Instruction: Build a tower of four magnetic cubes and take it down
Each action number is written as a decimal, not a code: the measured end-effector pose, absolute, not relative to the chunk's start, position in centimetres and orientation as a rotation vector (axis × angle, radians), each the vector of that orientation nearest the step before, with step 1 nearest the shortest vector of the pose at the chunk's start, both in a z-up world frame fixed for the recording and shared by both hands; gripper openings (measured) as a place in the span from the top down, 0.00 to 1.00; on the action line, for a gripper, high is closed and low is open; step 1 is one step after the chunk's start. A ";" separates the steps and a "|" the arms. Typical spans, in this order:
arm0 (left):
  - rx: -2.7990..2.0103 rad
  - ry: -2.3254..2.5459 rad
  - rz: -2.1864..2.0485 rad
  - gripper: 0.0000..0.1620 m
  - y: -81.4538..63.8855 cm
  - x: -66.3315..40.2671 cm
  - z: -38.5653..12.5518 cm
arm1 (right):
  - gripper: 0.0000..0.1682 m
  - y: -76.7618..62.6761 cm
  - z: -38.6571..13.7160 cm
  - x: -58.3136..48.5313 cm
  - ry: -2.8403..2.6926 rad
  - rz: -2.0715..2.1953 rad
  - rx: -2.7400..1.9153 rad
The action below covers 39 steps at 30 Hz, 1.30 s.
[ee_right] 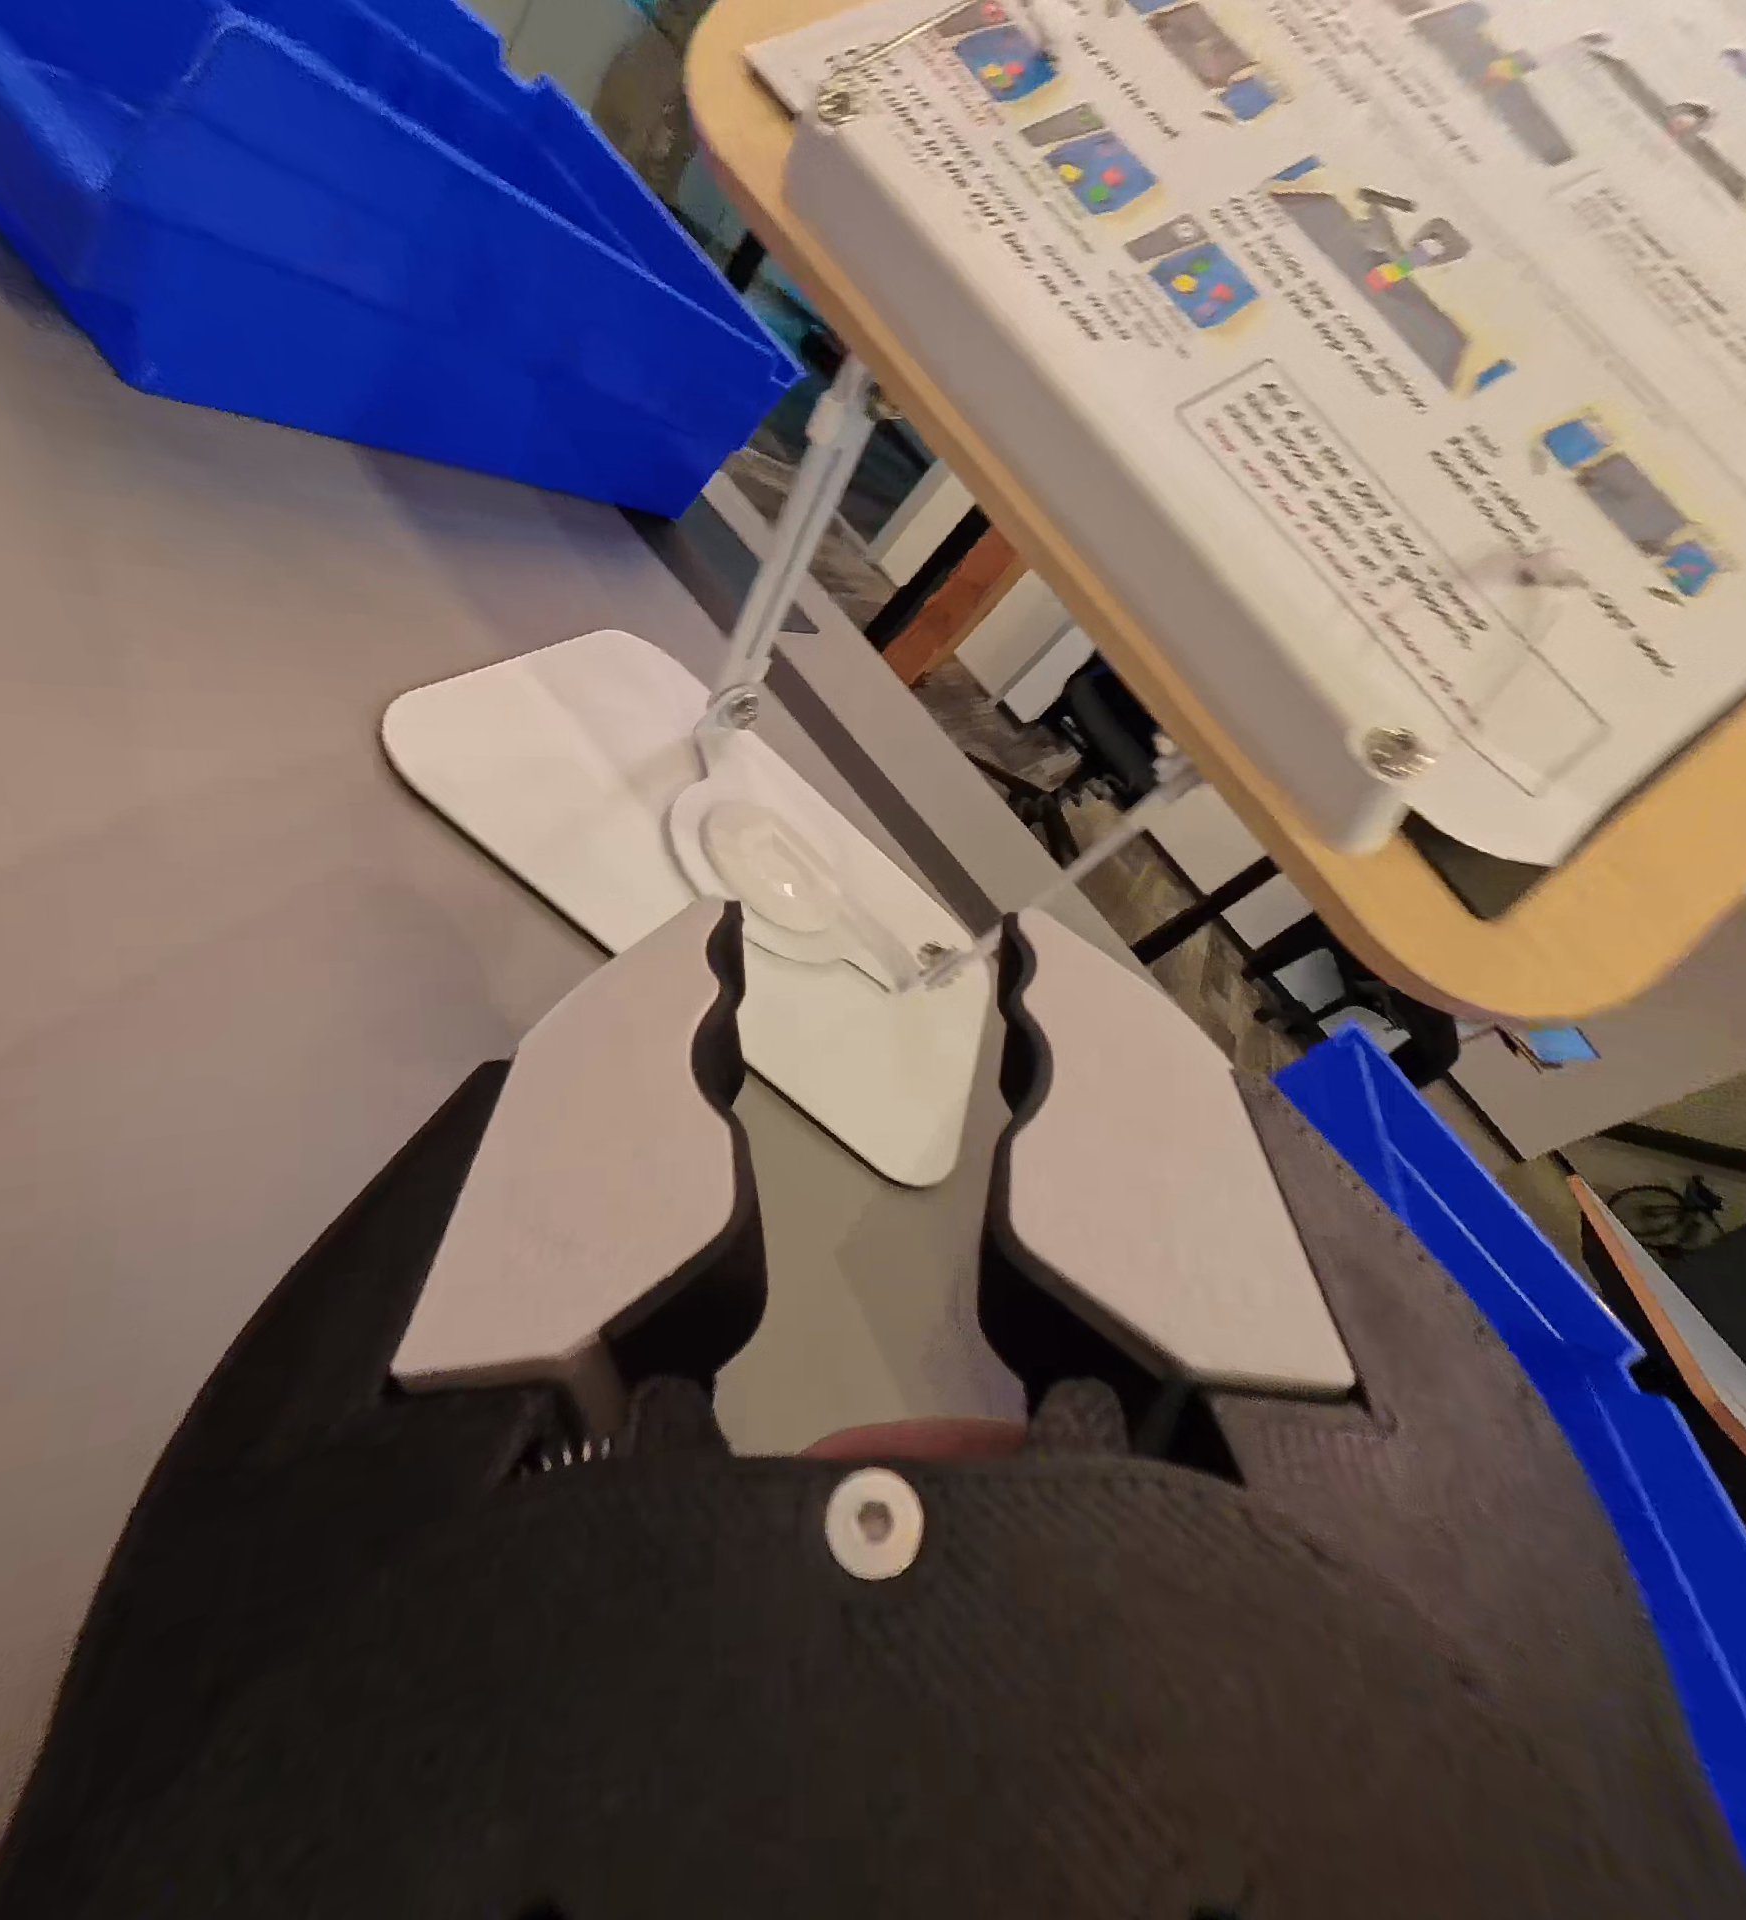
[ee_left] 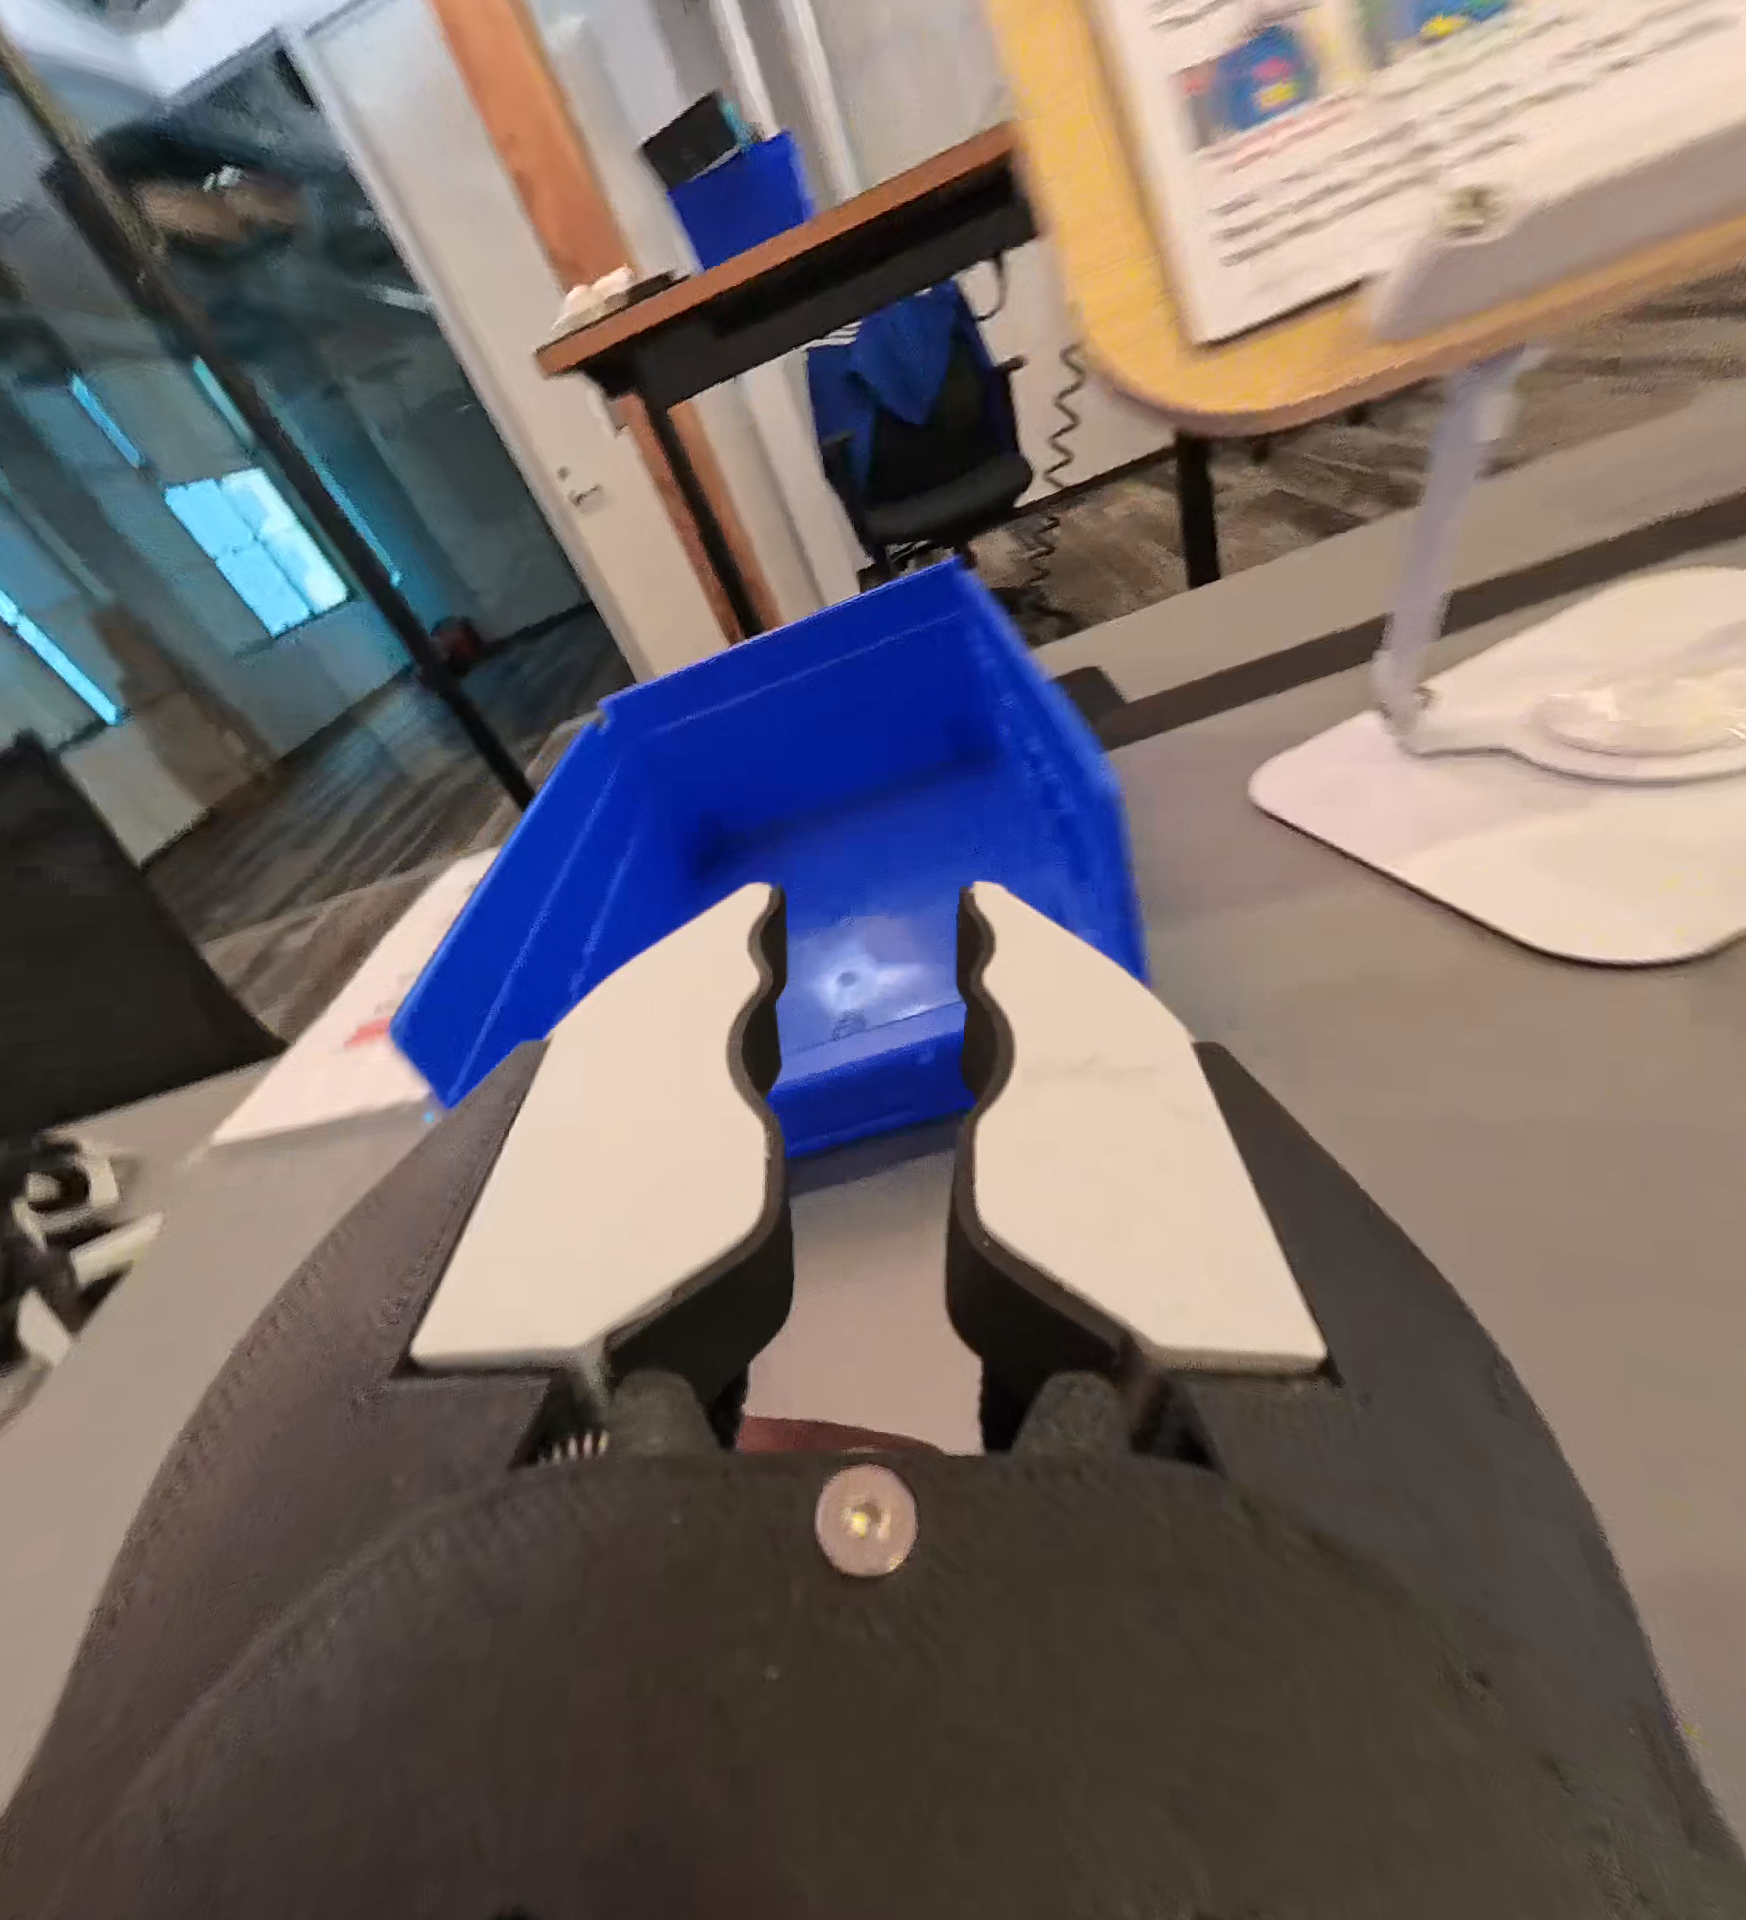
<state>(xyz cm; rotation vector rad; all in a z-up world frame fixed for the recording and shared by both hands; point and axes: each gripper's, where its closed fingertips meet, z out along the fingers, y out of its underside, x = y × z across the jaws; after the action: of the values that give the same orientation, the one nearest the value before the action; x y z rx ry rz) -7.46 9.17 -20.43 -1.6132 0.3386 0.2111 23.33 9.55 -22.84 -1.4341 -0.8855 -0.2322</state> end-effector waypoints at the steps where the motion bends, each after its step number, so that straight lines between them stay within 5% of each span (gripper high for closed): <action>1: -1.619 0.281 0.185 0.80 9.2 -9.1 -20.4 | 0.72 9.3 -22.3 24.1 -0.857 -0.244 -1.427; 10: -1.586 0.035 0.120 0.66 11.1 -20.3 -21.1 | 0.68 7.5 -16.1 35.0 -0.537 -0.415 -1.290; 20: -1.833 0.083 0.058 0.55 16.2 -21.1 -25.4 | 0.70 7.6 -17.0 39.9 -0.448 -0.464 -1.366; 26: -1.896 0.089 0.055 0.70 18.7 -21.3 -26.3 | 0.71 7.7 -17.3 39.6 -0.469 -0.473 -1.372; 31: -1.908 0.041 -0.049 0.97 19.8 -21.7 -26.4 | 0.72 7.7 -17.0 40.4 -0.448 -0.485 -1.372; 39: -1.895 0.069 -0.099 0.98 19.6 -21.3 -26.3 | 0.69 7.6 -16.2 45.5 -0.289 -0.519 -1.425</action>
<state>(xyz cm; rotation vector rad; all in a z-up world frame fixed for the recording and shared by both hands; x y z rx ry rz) -21.26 19.61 -26.27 -1.8948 0.0686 -0.0994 45.48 7.65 -16.18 -1.4252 -0.2889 -0.5186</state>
